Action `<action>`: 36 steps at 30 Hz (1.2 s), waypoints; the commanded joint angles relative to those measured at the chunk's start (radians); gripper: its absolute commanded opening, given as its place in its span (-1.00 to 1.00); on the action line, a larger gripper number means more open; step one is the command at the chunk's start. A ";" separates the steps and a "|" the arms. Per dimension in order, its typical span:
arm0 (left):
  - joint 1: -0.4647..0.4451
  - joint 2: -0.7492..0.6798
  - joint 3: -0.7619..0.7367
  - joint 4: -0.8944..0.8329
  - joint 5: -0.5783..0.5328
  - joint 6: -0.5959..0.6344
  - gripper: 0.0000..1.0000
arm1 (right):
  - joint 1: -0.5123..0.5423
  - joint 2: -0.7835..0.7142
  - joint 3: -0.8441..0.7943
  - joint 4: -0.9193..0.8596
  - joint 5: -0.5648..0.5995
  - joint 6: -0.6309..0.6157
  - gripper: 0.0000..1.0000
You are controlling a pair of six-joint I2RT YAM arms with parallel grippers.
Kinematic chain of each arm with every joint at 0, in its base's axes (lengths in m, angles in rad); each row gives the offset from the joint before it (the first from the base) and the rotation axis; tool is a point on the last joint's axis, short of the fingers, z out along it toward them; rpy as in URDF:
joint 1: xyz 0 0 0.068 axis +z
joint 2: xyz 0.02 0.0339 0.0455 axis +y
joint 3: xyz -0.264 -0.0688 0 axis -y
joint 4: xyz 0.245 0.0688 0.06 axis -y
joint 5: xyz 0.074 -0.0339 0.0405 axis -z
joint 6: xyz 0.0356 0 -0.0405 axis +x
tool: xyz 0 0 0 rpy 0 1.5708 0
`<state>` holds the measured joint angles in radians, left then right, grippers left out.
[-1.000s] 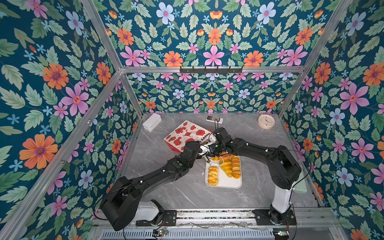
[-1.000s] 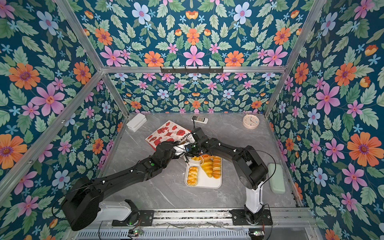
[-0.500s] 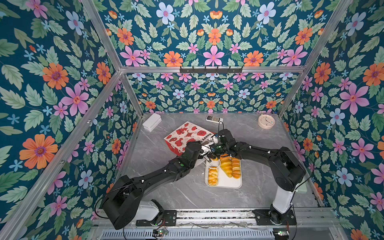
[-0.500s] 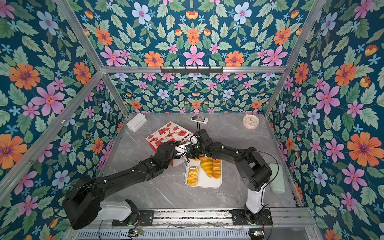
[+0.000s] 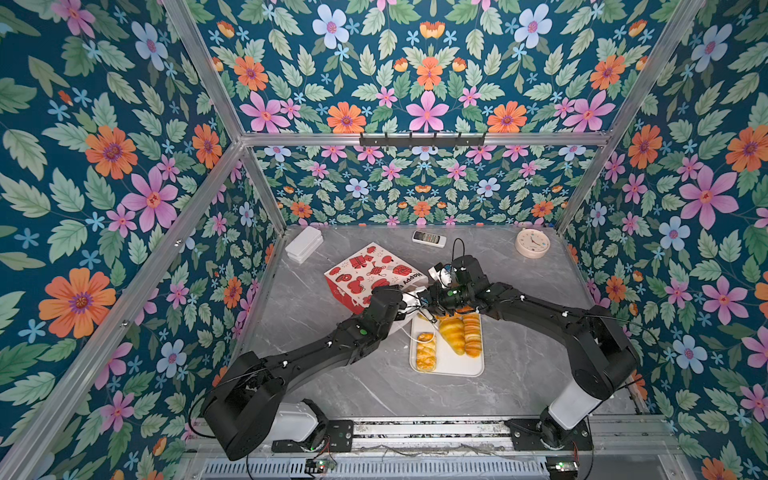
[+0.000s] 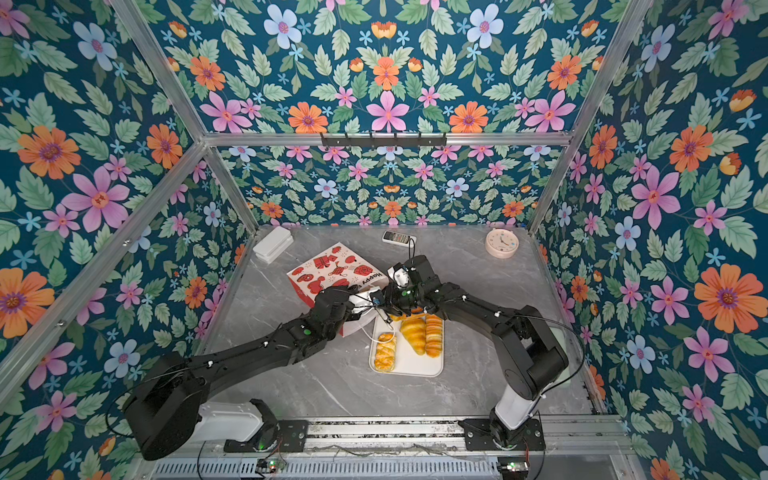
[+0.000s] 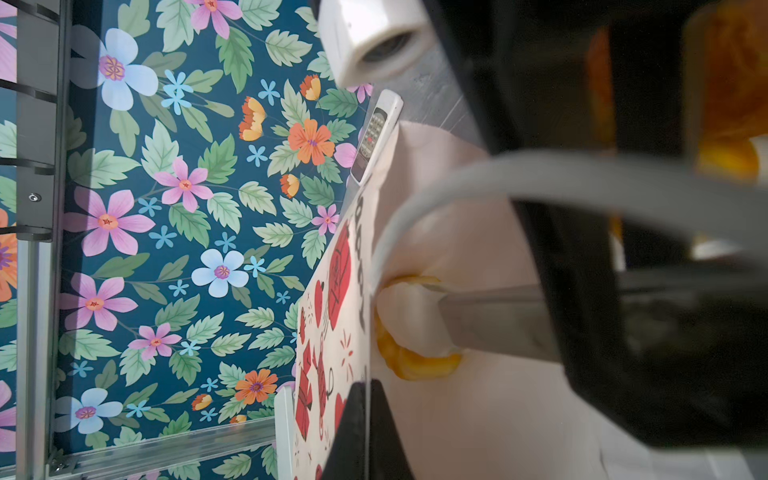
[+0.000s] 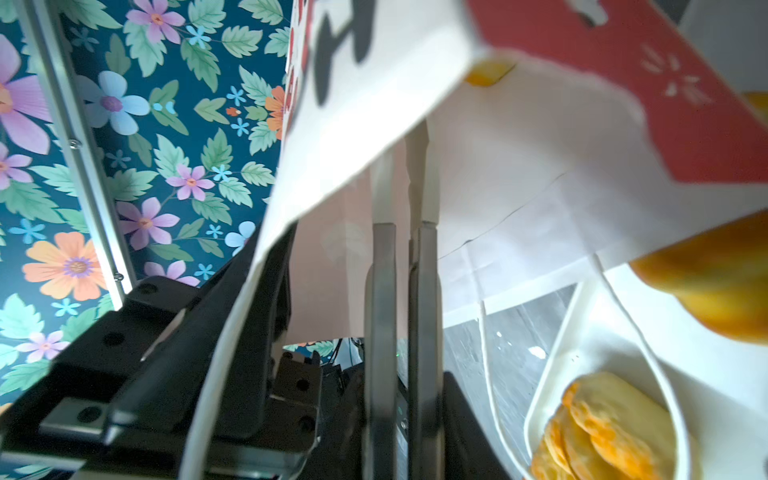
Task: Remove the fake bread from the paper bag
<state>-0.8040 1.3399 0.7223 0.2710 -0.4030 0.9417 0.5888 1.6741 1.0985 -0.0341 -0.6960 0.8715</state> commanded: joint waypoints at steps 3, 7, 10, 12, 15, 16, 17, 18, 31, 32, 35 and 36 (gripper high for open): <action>-0.005 0.020 0.011 -0.003 -0.017 -0.001 -1.00 | -0.001 0.011 0.037 -0.168 0.043 -0.114 -0.38; -0.005 0.025 0.012 0.010 -0.018 -0.008 -1.00 | -0.002 0.043 0.041 -0.181 0.033 -0.115 -0.32; -0.006 0.021 0.011 0.022 -0.026 -0.013 -1.00 | -0.002 0.056 0.039 -0.182 0.033 -0.113 -0.30; -0.006 0.023 0.015 0.025 -0.030 -0.020 -1.00 | -0.003 0.061 0.054 -0.202 0.043 -0.121 -0.27; -0.005 0.030 0.021 0.027 -0.043 -0.025 -1.00 | -0.001 0.061 0.078 -0.232 0.068 -0.134 -0.23; -0.005 0.031 0.020 0.028 -0.047 -0.025 -1.00 | -0.003 0.061 0.086 -0.237 0.070 -0.139 -0.22; -0.006 0.035 0.020 0.029 -0.050 -0.026 -1.00 | -0.003 0.062 0.095 -0.246 0.070 -0.141 -0.20; -0.004 0.036 0.019 0.032 -0.054 -0.027 -1.00 | -0.002 0.065 0.104 -0.250 0.070 -0.142 -0.19; 0.010 0.025 0.014 0.041 -0.082 -0.035 -1.00 | -0.003 0.136 0.215 -0.248 0.073 -0.132 -0.12; 0.011 0.027 0.017 0.039 -0.085 -0.036 -1.00 | -0.003 0.138 0.225 -0.247 0.074 -0.131 -0.11; 0.016 0.032 0.018 0.037 -0.089 -0.039 -1.00 | -0.002 0.158 0.259 -0.265 0.076 -0.141 -0.10; 0.018 0.033 0.020 0.037 -0.088 -0.041 -1.00 | -0.002 0.168 0.271 -0.273 0.075 -0.145 -0.11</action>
<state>-0.7906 1.3701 0.7357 0.2947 -0.4782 0.9073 0.5858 1.8286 1.3437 -0.2966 -0.6193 0.7479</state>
